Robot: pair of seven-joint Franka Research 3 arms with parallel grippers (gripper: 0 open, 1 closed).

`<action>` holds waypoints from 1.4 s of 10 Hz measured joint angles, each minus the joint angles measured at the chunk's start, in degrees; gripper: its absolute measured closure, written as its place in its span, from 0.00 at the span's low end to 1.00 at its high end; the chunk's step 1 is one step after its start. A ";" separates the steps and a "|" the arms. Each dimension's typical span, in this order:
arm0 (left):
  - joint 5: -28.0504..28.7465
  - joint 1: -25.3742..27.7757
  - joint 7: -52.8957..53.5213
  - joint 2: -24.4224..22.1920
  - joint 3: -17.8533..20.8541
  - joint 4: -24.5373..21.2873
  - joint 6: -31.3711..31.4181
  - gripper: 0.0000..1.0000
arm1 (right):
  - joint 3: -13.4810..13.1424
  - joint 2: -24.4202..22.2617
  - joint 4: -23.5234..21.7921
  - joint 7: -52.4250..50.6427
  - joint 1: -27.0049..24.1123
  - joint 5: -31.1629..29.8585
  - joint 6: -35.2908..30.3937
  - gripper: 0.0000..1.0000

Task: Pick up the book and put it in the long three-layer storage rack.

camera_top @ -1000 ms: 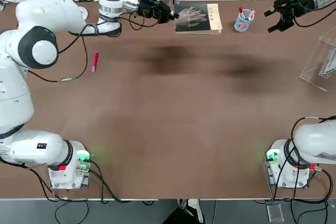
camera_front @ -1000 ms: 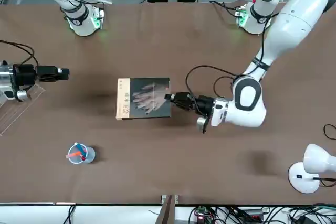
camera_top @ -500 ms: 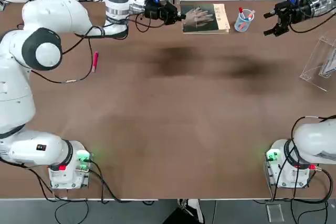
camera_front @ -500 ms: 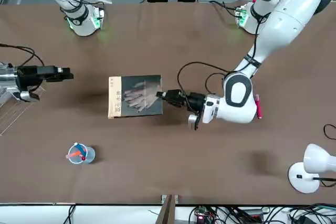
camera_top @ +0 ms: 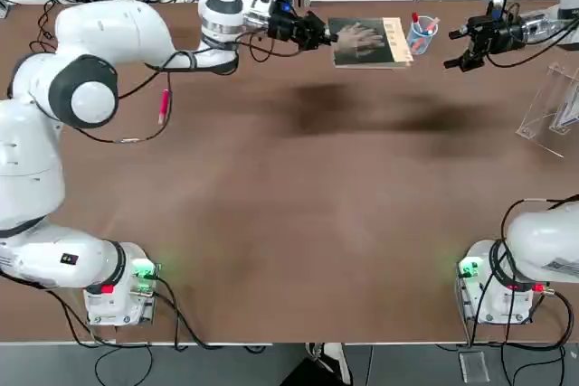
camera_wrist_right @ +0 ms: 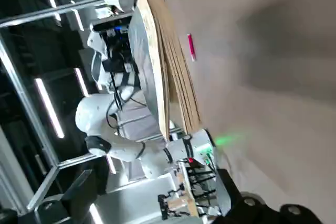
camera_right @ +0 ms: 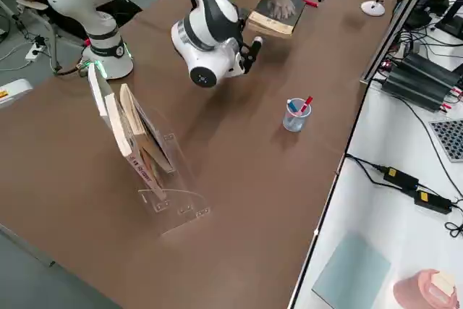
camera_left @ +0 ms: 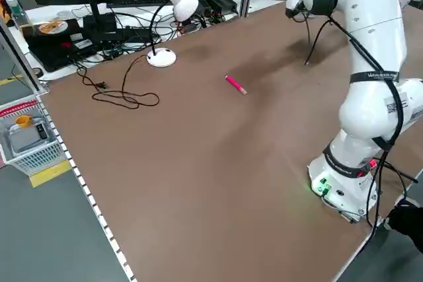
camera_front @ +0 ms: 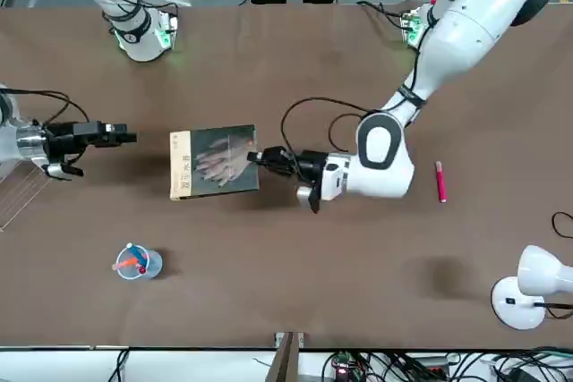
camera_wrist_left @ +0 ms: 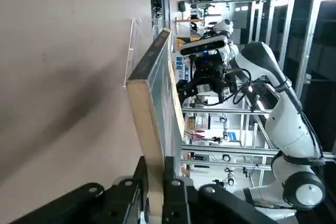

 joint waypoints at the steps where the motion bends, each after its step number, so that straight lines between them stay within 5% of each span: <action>1: 0.00 -1.01 -0.85 0.00 0.00 0.40 1.08 1.00 | -0.01 1.17 0.00 -0.71 -0.01 0.77 0.00 0.00; 14: -0.16 -7.12 -2.00 0.26 0.36 2.87 8.94 1.00 | 0.34 3.43 0.20 -3.01 -0.69 1.44 -0.31 0.00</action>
